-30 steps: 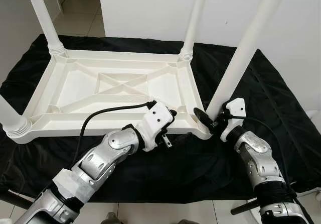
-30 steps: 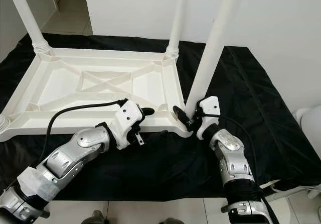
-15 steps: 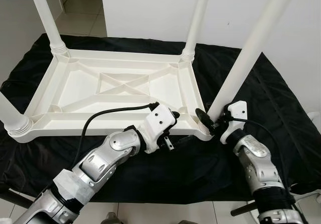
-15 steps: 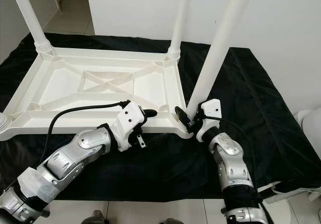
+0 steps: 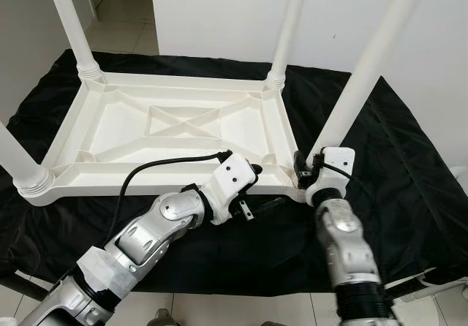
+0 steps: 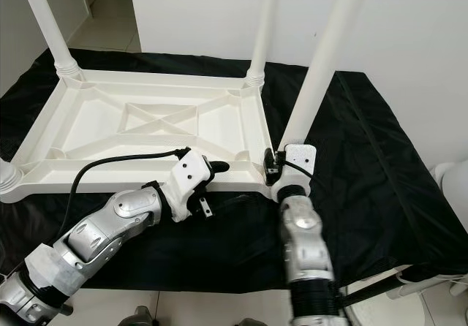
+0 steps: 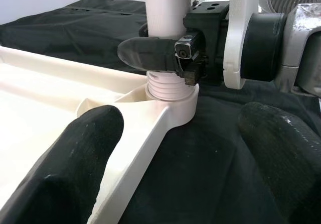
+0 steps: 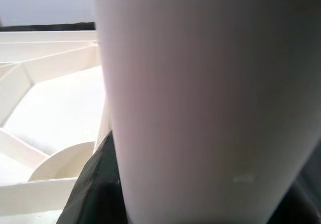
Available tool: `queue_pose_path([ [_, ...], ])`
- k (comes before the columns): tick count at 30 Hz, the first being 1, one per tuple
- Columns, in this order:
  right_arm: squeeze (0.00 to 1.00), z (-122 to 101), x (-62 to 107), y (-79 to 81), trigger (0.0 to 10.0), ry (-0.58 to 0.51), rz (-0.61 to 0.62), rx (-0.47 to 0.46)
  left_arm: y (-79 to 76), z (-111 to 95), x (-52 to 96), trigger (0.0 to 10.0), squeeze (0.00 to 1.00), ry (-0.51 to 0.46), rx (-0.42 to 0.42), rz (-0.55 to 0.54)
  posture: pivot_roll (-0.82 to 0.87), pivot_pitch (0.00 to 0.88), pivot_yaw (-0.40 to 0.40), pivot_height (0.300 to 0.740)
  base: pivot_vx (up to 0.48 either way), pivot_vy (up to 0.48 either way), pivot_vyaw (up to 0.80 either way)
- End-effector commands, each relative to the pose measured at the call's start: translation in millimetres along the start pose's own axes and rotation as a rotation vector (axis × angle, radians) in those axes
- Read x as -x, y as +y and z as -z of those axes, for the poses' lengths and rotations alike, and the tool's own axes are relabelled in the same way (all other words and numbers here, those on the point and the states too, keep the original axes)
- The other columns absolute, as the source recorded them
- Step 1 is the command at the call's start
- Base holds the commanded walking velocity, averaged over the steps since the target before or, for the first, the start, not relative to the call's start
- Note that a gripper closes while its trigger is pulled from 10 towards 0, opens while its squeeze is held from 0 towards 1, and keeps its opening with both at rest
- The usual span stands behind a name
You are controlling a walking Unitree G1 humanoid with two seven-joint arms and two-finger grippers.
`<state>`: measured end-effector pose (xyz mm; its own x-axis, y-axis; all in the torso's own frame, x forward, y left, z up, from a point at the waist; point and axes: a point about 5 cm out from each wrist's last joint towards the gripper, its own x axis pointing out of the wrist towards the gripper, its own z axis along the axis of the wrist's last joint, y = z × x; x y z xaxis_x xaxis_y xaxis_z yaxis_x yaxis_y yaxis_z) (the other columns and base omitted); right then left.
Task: Building children table
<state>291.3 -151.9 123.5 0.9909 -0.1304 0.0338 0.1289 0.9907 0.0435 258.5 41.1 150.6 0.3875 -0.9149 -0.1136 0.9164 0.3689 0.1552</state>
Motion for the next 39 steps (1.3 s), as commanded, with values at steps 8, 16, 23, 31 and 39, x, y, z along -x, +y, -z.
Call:
queue_pose_path([
  [8,0.00,16.9,11.0,5.2,10.0,0.098,0.174,-0.065,-14.4,-1.4,0.2,10.0,0.00,0.001,-0.011,0.264,0.02,0.000,-0.071,0.740,0.000,0.000,0.00],
  [16,1.00,4.0,9.3,8.4,10.0,0.016,0.007,-0.124,-13.9,-2.1,-1.0,10.0,0.00,0.000,-0.015,0.267,0.02,0.000,-0.069,0.740,0.000,0.000,0.00],
  [23,0.00,-2.7,5.8,-13.7,10.0,-0.050,-0.265,-0.062,-13.0,-2.8,-2.8,10.0,0.00,-0.004,-0.015,0.262,0.01,0.000,-0.066,0.740,0.000,0.000,0.00],
  [31,0.00,-5.0,-0.6,-31.0,10.0,-0.033,-0.507,0.061,-11.3,-4.2,-3.6,10.0,0.00,-0.005,-0.018,0.264,0.01,0.000,-0.056,0.740,0.000,0.000,0.00],
  [39,0.00,2.0,-5.2,-30.7,2.9,0.012,-0.636,0.121,-10.6,-5.0,-3.5,10.0,0.00,-0.005,-0.019,0.261,0.02,0.000,-0.056,0.740,0.000,0.000,0.00],
])
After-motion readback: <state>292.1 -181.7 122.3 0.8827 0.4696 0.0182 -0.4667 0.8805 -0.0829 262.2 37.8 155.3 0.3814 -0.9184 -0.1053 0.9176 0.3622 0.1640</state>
